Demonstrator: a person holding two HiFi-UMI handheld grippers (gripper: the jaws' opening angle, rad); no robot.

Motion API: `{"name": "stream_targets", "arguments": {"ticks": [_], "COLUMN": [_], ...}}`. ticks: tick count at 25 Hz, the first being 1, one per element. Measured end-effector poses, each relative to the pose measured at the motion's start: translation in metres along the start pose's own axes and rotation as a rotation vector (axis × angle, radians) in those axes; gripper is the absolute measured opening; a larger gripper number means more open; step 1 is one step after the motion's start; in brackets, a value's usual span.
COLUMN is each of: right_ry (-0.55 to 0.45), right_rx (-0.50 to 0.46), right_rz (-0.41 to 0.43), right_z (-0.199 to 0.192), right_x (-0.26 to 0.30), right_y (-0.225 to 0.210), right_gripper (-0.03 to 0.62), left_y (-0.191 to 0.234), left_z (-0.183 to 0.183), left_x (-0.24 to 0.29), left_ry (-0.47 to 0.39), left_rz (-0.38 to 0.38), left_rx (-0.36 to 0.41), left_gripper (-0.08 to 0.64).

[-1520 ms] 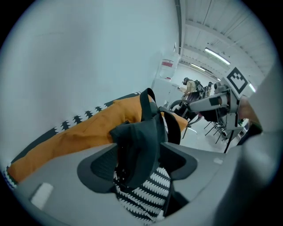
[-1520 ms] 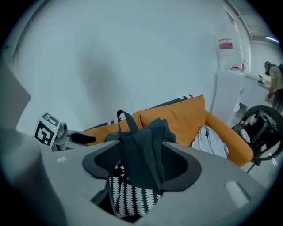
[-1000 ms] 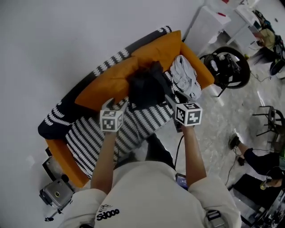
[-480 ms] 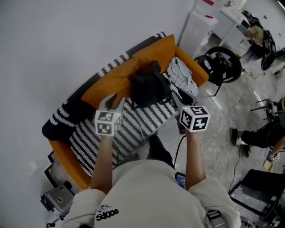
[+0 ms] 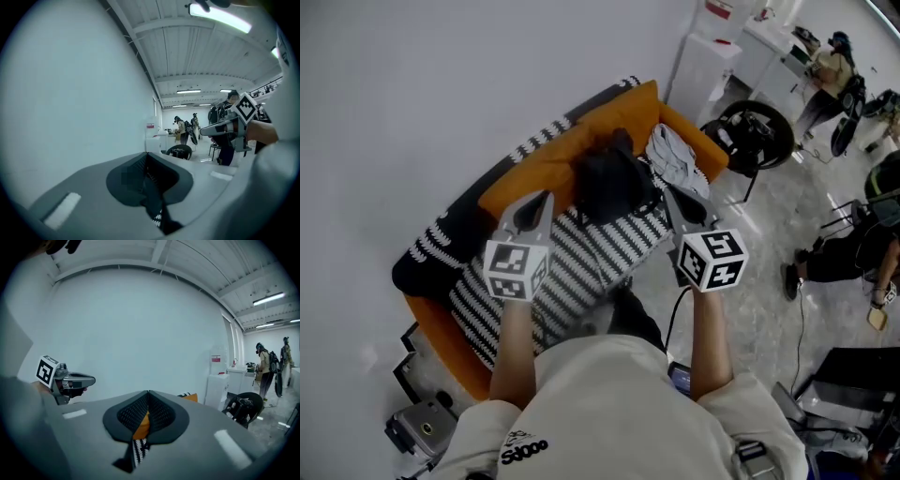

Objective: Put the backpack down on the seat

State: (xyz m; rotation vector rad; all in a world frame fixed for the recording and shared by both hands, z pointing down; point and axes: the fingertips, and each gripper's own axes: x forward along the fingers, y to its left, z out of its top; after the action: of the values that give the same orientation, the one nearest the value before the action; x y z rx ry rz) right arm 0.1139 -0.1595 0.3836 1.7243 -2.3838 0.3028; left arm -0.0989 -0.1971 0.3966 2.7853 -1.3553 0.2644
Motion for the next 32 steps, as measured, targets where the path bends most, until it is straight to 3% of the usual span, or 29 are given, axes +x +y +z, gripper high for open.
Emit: {"name": "stream_targets", "arguments": {"ticks": [10, 24, 32], "right_ry": [-0.071, -0.059, -0.056], "right_rx": [-0.095, -0.145, -0.141], "right_rz": [0.048, 0.083, 0.083], "right_z": [0.031, 0.037, 0.031], "right_x": [-0.053, -0.074, -0.078], "right_y": [0.055, 0.087, 0.084], "right_gripper": [0.003, 0.003, 0.003], "left_y": [-0.033, -0.06, -0.068], "left_z": [0.043, 0.065, 0.064], "left_x": [-0.056, -0.081, -0.076], "left_ry": [-0.048, -0.115, -0.133], "left_rz": [-0.006, -0.116, -0.114], "left_rx": [0.162, 0.111, 0.156], "left_gripper": [0.009, 0.009, 0.009]}}
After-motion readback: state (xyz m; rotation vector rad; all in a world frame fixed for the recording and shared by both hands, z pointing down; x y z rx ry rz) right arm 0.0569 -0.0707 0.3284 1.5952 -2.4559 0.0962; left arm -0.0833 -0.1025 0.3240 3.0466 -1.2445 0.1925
